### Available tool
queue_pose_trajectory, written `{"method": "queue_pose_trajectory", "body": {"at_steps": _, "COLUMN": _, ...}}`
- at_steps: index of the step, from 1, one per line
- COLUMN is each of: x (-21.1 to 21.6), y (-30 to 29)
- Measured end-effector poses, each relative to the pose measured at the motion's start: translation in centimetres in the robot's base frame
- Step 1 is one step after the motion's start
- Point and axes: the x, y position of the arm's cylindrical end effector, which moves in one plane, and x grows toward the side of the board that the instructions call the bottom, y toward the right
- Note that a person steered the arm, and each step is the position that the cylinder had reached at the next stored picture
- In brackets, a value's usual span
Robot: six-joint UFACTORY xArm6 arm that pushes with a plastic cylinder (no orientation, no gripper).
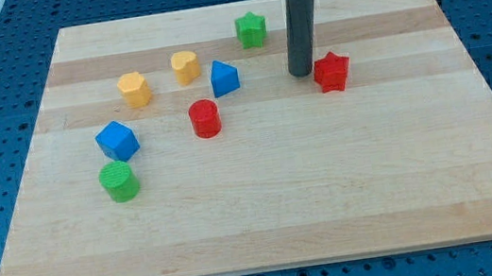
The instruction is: Push the green star to the top of the yellow heart
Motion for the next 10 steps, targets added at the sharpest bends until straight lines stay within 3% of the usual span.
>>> {"method": "queue_pose_trajectory", "body": {"at_steps": 4, "x": -7.4, "y": 0.0}}
{"method": "queue_pose_trajectory", "body": {"at_steps": 8, "x": -10.3, "y": -9.5}}
{"method": "queue_pose_trajectory", "body": {"at_steps": 10, "x": -10.9, "y": -9.8}}
